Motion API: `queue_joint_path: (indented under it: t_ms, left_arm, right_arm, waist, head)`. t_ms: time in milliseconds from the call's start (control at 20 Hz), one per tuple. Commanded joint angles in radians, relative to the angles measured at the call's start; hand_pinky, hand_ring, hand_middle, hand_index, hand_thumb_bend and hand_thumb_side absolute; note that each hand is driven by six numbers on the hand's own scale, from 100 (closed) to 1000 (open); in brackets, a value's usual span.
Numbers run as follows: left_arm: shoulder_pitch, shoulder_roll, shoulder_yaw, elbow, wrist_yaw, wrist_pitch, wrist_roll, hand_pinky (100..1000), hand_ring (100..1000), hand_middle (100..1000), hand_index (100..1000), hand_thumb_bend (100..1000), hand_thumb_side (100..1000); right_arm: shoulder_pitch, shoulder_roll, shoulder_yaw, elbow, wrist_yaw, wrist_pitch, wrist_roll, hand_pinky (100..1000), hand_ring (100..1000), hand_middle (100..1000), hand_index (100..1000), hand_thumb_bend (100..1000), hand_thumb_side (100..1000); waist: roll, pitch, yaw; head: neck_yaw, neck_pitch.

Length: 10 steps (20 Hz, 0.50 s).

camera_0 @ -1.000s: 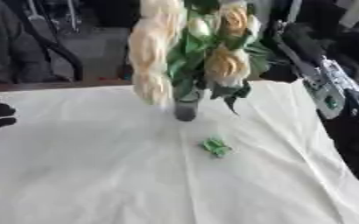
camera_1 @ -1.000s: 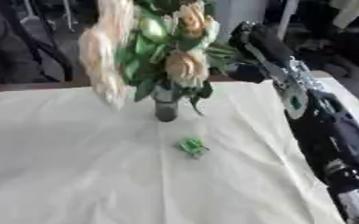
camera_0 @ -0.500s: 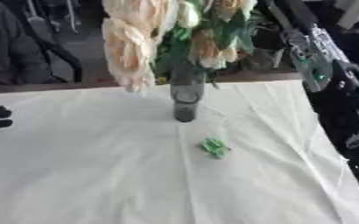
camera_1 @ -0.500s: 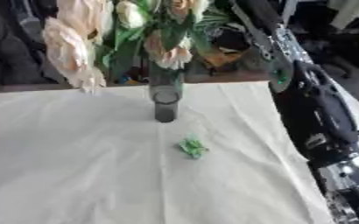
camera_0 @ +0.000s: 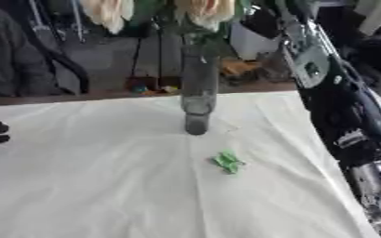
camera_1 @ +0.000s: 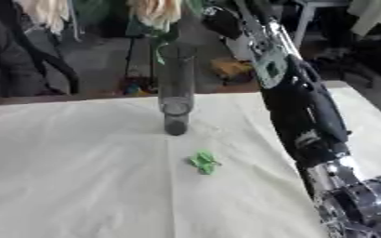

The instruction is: Arrange flowers into the vase.

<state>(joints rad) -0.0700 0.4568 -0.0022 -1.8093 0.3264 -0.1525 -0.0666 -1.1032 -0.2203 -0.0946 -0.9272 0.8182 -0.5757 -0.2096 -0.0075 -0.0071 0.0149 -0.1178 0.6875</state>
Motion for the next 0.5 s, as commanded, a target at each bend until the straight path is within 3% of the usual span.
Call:
queue_joint_path:
  t_ms: [50, 500]
  left_arm:
    - [-0.012, 0.012, 0.001, -0.015, 0.007, 0.001, -0.006, 755, 731, 639, 766, 610, 931]
    - [-0.018, 0.009, -0.004, -0.016, 0.012, 0.005, -0.013, 755, 729, 638, 766, 610, 932]
  right_arm:
    - [-0.047, 0.013, -0.041, -0.009, -0.072, 0.042, 0.009, 100, 100, 100, 135, 100, 755]
    - [-0.062, 0.088, -0.125, -0.098, -0.336, 0.174, 0.039, 100, 100, 100, 136, 100, 780]
  waist:
    - [0.005, -0.013, 0.006]
    - [0.009, -0.014, 0.025]
  head:
    - [-0.012, -0.016]
    - [-0.023, -0.031]
